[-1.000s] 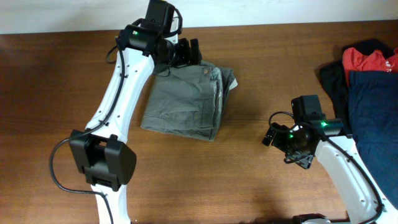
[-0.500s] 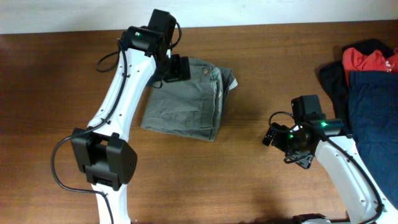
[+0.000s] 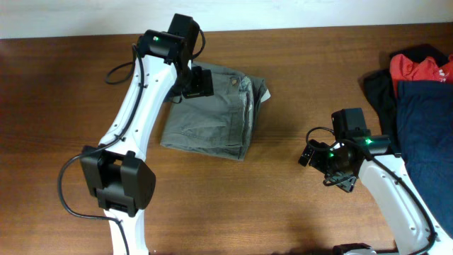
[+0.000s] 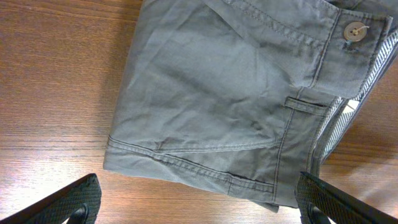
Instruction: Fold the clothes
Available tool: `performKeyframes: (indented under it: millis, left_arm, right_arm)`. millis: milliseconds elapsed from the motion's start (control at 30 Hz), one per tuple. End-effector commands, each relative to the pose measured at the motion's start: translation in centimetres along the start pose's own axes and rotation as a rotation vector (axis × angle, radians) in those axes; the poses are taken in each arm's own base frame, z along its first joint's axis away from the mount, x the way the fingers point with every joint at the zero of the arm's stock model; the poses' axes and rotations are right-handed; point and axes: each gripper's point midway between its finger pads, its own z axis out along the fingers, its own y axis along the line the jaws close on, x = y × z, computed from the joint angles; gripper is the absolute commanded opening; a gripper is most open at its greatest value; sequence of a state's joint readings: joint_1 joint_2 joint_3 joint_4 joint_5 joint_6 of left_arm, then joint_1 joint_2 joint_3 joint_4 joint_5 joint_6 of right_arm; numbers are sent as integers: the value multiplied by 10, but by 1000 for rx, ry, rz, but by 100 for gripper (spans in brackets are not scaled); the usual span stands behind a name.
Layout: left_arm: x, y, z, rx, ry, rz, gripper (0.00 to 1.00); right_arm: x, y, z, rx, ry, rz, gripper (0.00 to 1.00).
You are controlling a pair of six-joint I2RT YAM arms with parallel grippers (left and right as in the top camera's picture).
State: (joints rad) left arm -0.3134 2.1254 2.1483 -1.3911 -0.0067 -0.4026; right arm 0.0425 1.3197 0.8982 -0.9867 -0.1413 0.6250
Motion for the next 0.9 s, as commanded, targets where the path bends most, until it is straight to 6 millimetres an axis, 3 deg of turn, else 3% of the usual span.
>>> performKeyframes:
  millis: [0, 200, 400, 533, 600, 733, 867]
  left_arm:
    - [1, 2, 15, 27, 46, -5, 99]
    - [-2, -14, 49, 89, 96, -33, 94]
    - [-10, -21, 82, 106, 105, -52, 48]
    - [-24, -31, 104, 132, 66, -45, 42]
    - [-31, -38, 105, 163, 39, -40, 41]
    - [-40, -57, 102, 249, 3, -26, 28]
    - [-39, -70, 104, 258, -6, -30, 24]
  right_arm:
    - [0, 0, 1, -3, 4, 9, 99]
    - [0, 0, 1, -3, 4, 9, 99]
    - [0, 0, 1, -3, 4, 9, 99]
    - [0, 0, 1, -3, 4, 9, 99]
    - [0, 0, 1, -3, 4, 9, 99]
    - [0, 0, 1, -3, 4, 9, 99]
    - [0, 0, 1, -3, 4, 9, 99]
